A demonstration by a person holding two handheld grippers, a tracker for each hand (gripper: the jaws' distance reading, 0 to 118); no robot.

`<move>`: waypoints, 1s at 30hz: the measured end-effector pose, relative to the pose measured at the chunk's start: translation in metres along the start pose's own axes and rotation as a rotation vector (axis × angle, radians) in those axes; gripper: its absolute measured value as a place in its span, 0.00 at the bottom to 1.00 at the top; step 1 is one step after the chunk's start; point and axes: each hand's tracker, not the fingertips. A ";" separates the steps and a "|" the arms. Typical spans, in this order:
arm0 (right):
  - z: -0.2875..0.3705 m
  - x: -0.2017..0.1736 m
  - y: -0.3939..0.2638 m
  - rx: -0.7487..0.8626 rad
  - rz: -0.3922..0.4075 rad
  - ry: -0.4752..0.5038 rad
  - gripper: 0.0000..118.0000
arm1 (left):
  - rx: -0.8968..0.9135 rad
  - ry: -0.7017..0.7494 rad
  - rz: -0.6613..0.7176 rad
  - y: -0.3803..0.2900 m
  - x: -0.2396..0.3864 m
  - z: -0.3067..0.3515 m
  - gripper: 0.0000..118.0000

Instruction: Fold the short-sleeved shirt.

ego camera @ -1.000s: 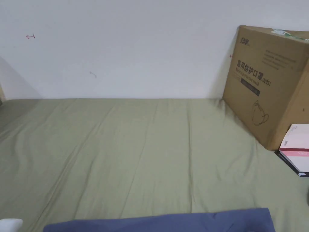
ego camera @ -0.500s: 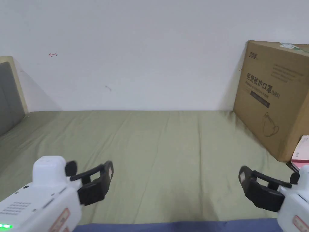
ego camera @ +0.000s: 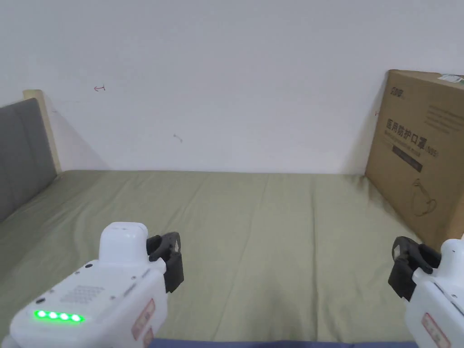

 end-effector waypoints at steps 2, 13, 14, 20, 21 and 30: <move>0.001 0.002 0.000 -0.021 0.015 -0.001 0.00 | -0.205 -0.095 0.128 -0.002 -0.041 -0.016 0.00; -0.017 0.005 -0.023 -0.170 -0.002 0.033 0.00 | -0.659 -0.322 0.791 -0.133 -0.229 -0.046 0.41; -0.018 0.004 -0.025 -0.183 -0.001 0.036 0.00 | -0.663 -0.312 0.817 -0.144 -0.237 -0.049 0.56; -0.028 -0.004 -0.032 -0.231 0.042 0.048 0.00 | -0.650 -0.298 0.929 -0.195 -0.245 -0.064 1.00; -0.030 -0.005 -0.033 -0.236 0.047 0.050 0.00 | -0.634 -0.321 0.977 -0.202 -0.245 -0.067 1.00; -0.041 -0.014 -0.036 -0.291 0.003 0.067 0.00 | -0.638 -0.609 0.988 -0.228 -0.219 -0.113 0.87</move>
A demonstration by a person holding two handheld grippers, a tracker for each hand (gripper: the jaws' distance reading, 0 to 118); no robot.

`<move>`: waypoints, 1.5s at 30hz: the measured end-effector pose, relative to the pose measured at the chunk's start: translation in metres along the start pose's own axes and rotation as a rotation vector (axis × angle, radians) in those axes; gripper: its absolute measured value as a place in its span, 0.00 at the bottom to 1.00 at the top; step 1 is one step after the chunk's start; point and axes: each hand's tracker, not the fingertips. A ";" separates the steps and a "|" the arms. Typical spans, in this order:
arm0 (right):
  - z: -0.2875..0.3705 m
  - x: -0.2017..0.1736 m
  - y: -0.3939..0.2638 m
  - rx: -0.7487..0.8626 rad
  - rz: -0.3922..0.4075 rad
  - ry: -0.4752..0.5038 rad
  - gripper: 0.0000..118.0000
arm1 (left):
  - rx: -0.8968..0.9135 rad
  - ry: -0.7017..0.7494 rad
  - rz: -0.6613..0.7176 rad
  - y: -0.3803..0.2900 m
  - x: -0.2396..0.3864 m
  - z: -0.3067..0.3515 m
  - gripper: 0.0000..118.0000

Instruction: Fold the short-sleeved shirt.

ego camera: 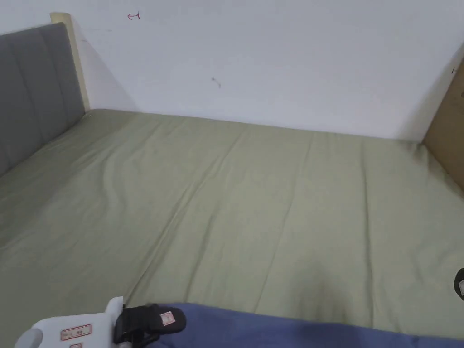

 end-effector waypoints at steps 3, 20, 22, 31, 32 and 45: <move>-0.001 -0.003 -0.001 -0.008 -0.001 0.013 0.00 | 0.130 0.179 0.050 0.000 -0.019 0.009 0.04; 0.021 -0.014 -0.006 -0.022 0.039 0.092 0.00 | 0.190 1.094 -0.807 -0.084 0.175 -0.028 0.05; 0.025 -0.011 -0.006 -0.017 0.031 0.100 0.00 | 0.119 0.953 -0.770 -0.089 0.188 -0.062 0.05; 0.034 0.017 -0.008 -0.031 -0.031 0.082 0.00 | -0.188 0.634 -0.571 -0.099 0.165 -0.207 0.80; 0.035 0.020 -0.009 -0.033 -0.043 0.079 0.00 | -0.178 0.630 -0.554 -0.100 0.163 -0.208 0.88; 0.031 0.034 -0.013 -0.035 -0.078 0.086 0.00 | 0.024 0.755 -0.672 -0.099 0.185 -0.149 0.00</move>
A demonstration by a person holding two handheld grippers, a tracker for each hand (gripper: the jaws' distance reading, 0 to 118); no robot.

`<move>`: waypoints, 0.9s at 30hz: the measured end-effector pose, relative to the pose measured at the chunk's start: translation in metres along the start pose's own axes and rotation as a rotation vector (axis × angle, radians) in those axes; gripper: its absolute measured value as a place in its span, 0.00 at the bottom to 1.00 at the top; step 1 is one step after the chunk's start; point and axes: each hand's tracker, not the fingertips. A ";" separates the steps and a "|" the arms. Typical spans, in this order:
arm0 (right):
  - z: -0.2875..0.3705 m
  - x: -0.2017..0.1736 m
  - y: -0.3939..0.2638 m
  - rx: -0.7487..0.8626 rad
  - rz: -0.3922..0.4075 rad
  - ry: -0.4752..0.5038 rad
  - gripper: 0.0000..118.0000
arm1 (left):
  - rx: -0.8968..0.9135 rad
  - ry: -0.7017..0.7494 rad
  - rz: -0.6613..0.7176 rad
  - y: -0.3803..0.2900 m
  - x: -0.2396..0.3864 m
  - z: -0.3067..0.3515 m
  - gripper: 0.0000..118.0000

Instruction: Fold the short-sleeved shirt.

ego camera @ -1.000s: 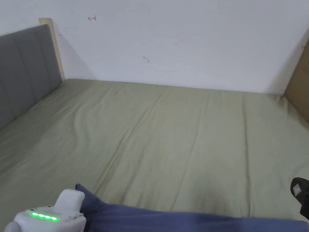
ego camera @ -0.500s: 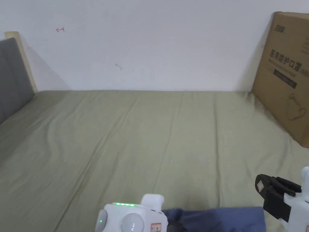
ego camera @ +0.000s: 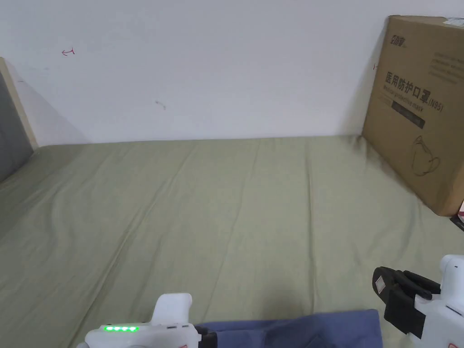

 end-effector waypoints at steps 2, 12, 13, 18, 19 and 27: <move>-0.002 0.002 -0.001 -0.007 -0.004 0.002 0.00 | -0.079 -0.008 -0.018 -0.005 0.007 -0.020 0.00; -0.006 0.002 -0.007 -0.037 -0.014 0.004 0.00 | -0.183 -0.115 -0.012 -0.022 0.045 -0.067 0.01; -0.006 0.002 -0.008 -0.040 -0.012 0.004 0.00 | -0.185 -0.187 0.031 -0.022 0.042 -0.065 0.01; -0.005 -0.003 -0.008 -0.046 -0.009 0.009 0.00 | -0.222 -0.460 0.266 -0.028 0.018 -0.054 0.01; -0.003 -0.005 -0.008 -0.043 -0.004 0.009 0.00 | -0.178 -0.468 0.298 -0.027 0.005 -0.045 0.01; -0.003 -0.005 -0.005 -0.035 0.029 0.010 0.00 | 0.010 -0.398 0.433 -0.019 -0.128 0.026 0.76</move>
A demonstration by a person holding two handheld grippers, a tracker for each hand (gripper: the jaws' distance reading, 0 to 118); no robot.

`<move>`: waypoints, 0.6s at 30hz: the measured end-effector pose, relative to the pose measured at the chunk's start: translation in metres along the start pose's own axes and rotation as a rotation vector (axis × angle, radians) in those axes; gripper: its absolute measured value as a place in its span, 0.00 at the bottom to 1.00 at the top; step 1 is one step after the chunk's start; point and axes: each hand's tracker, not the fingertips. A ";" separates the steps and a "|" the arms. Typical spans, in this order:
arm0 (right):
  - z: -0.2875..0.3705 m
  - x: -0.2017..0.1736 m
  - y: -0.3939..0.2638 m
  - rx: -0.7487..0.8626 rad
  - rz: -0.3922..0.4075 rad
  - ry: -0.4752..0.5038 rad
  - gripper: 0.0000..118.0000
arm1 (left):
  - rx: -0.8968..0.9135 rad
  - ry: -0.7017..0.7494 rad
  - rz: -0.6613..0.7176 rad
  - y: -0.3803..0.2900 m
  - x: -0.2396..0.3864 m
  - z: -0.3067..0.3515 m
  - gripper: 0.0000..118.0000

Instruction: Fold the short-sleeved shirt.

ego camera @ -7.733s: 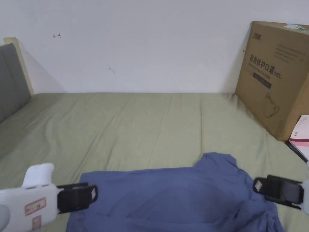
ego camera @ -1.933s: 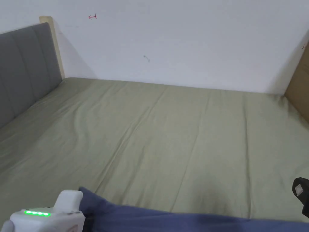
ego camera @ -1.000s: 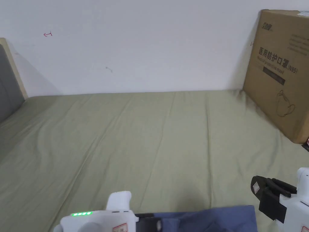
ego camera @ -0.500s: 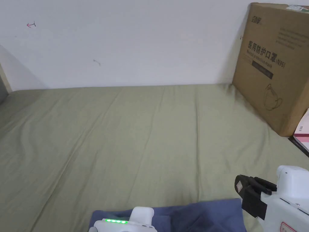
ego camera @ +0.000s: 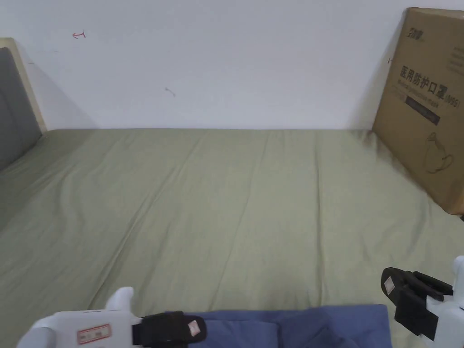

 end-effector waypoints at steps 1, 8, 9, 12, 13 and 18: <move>-0.002 0.000 -0.002 -0.005 0.001 0.003 0.00 | -0.003 0.053 -0.012 0.001 -0.009 0.007 0.97; -0.014 -0.010 -0.004 -0.037 0.006 -0.014 0.00 | -0.102 -0.026 0.206 0.004 -0.083 0.002 1.00; -0.015 -0.012 -0.003 -0.035 0.014 -0.014 0.00 | -0.117 -0.079 0.249 0.002 -0.092 -0.005 1.00; -0.016 -0.017 0.001 -0.022 0.035 -0.010 0.00 | -0.073 -0.334 0.342 0.003 -0.109 -0.021 1.00; -0.016 -0.019 0.002 -0.020 0.039 -0.009 0.00 | -0.089 -0.430 0.395 0.003 -0.113 -0.031 1.00; -0.021 -0.022 0.006 -0.019 0.039 -0.007 0.00 | -0.166 -0.488 0.354 -0.007 -0.105 -0.076 0.69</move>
